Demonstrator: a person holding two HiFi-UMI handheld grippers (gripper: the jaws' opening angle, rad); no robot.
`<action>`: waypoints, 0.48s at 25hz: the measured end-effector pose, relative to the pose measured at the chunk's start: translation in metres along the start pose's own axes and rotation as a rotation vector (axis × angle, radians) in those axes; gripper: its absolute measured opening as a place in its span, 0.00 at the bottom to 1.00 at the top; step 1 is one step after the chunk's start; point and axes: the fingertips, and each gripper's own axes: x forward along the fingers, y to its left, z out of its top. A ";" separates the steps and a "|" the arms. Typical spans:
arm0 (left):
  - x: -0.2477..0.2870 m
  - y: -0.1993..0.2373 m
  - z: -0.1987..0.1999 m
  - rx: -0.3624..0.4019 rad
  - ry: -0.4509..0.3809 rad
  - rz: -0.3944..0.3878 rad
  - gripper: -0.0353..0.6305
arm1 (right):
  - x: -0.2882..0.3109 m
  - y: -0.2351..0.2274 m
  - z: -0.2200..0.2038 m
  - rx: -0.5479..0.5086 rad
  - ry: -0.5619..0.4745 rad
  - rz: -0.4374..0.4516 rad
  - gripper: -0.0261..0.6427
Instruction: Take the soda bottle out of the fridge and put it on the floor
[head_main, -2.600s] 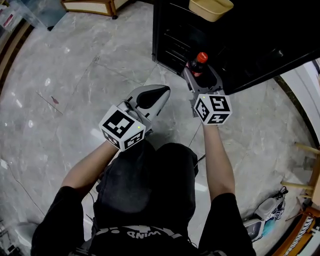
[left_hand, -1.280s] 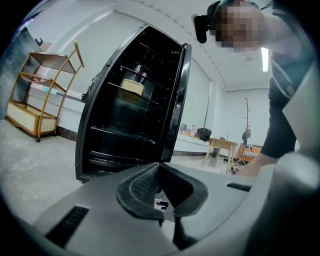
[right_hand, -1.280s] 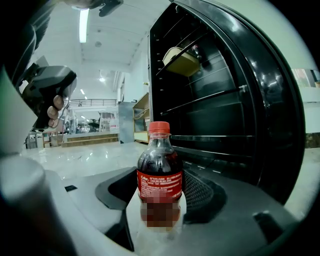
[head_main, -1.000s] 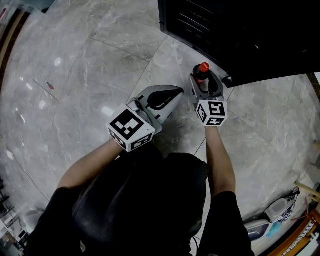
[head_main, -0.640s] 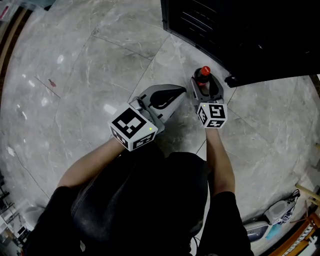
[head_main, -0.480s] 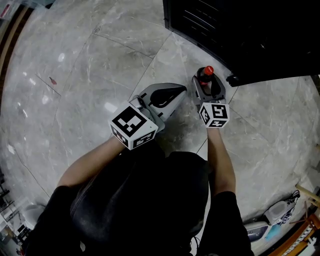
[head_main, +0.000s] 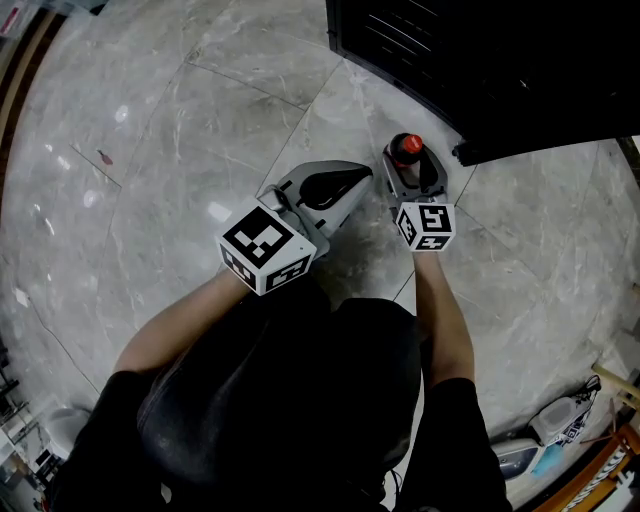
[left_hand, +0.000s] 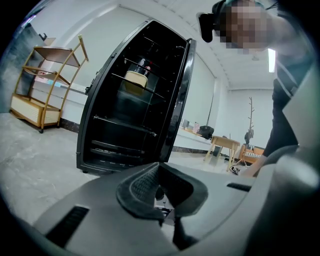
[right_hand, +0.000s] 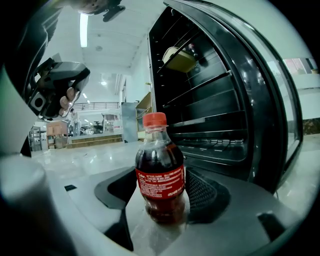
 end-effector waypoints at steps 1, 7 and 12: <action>0.000 -0.001 0.000 -0.001 0.000 -0.001 0.06 | 0.000 0.001 -0.003 0.002 0.009 0.000 0.49; -0.002 -0.003 -0.007 -0.009 0.007 -0.007 0.06 | 0.000 -0.001 -0.009 0.019 0.030 -0.022 0.50; -0.001 -0.004 -0.006 -0.014 0.002 -0.010 0.06 | -0.003 0.000 -0.003 0.006 0.031 -0.014 0.51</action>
